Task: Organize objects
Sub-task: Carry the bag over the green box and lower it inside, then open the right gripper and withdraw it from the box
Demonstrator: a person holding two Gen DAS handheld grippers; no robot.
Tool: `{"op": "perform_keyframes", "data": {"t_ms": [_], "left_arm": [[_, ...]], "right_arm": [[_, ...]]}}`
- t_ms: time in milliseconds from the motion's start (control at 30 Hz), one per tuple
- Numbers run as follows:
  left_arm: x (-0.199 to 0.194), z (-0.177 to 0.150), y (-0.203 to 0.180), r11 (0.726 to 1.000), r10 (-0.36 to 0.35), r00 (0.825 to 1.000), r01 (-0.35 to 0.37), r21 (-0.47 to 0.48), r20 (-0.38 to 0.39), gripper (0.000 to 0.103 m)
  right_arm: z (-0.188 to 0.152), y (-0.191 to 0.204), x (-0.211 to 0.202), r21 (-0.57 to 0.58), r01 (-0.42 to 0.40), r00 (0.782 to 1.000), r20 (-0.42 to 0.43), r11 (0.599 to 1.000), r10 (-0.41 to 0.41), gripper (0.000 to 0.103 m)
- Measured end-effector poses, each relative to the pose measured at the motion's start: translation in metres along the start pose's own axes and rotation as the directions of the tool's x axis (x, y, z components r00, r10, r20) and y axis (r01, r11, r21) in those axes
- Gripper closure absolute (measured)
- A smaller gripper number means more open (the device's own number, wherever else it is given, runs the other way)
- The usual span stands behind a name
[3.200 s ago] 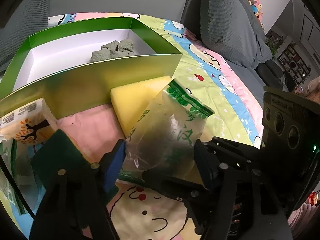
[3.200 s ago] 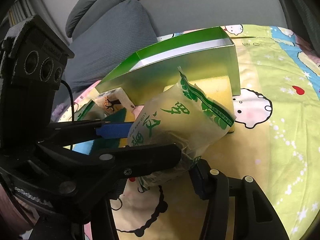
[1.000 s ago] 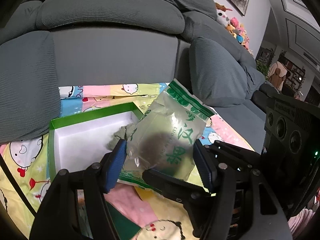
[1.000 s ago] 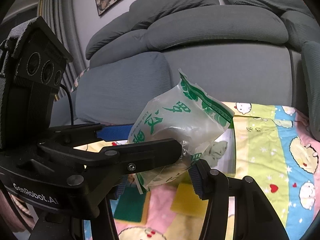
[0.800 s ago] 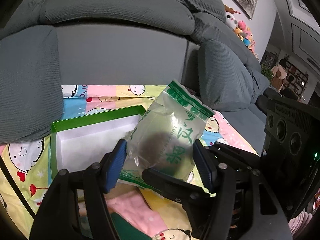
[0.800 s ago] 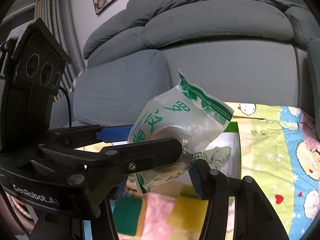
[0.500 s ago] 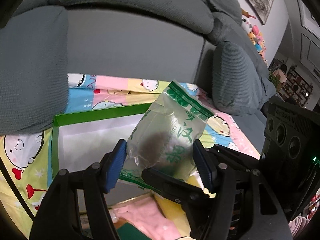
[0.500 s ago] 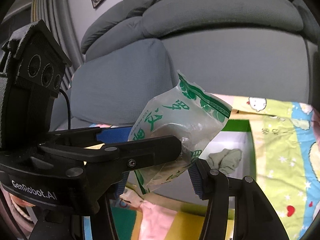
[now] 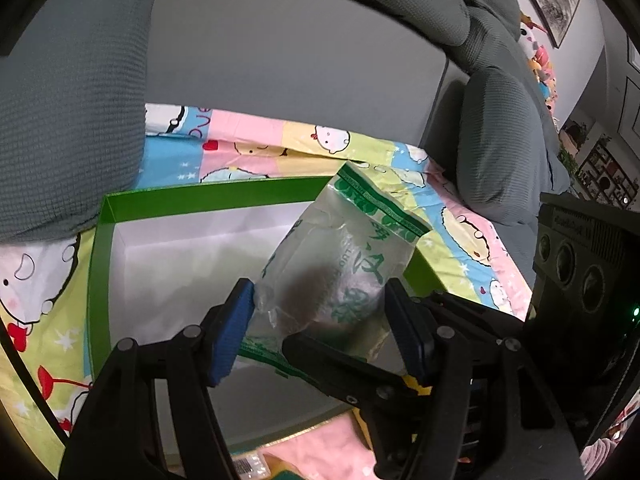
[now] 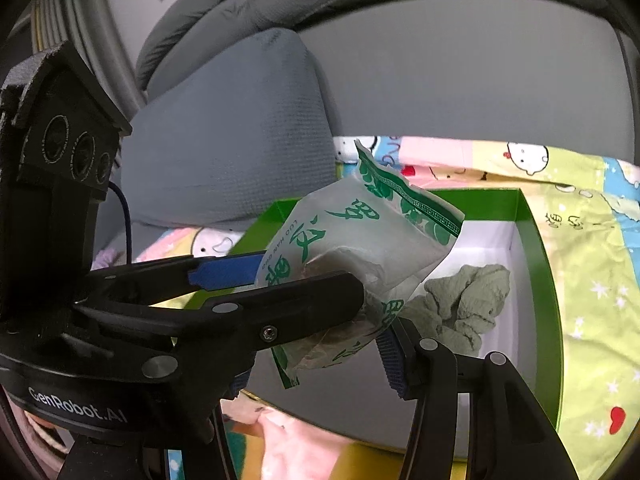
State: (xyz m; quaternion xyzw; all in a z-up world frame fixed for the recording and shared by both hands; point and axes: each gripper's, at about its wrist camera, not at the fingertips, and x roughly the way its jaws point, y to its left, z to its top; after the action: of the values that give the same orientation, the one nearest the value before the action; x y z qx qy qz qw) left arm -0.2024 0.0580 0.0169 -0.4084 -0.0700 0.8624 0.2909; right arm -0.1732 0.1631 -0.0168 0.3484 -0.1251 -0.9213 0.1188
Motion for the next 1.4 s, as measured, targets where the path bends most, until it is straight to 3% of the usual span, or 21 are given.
{"op": "perform_keyframes", "data": {"t_ms": [767,867,933,1100,1400], "left_arm": [[0.028,-0.007,0.019,0.995,0.007,0.994,-0.019,-0.101,-0.110,0.036],[0.030,-0.009,0.022,0.992,0.041,0.991,-0.055,-0.109,-0.127,0.026],[0.029,-0.011,0.022,0.990,0.070,0.989,-0.085,-0.110,-0.129,0.010],[0.020,-0.012,0.014,0.990,0.116,0.987,-0.125,-0.073,-0.115,0.002],[-0.015,-0.015,-0.016,0.980,0.200,0.980,-0.199,0.015,-0.011,0.001]], "right_arm": [[0.001,-0.011,0.027,0.011,0.062,0.985,-0.160,0.998,-0.059,0.048],[0.002,-0.010,0.027,-0.002,0.100,0.981,-0.164,0.995,-0.099,0.047],[0.003,-0.009,0.025,-0.019,0.128,0.977,-0.168,0.992,-0.130,0.043],[0.003,-0.003,0.012,-0.068,0.185,0.970,-0.145,0.980,-0.194,0.037],[-0.004,0.006,-0.031,-0.128,0.266,0.958,-0.076,0.955,-0.277,0.036]]}}
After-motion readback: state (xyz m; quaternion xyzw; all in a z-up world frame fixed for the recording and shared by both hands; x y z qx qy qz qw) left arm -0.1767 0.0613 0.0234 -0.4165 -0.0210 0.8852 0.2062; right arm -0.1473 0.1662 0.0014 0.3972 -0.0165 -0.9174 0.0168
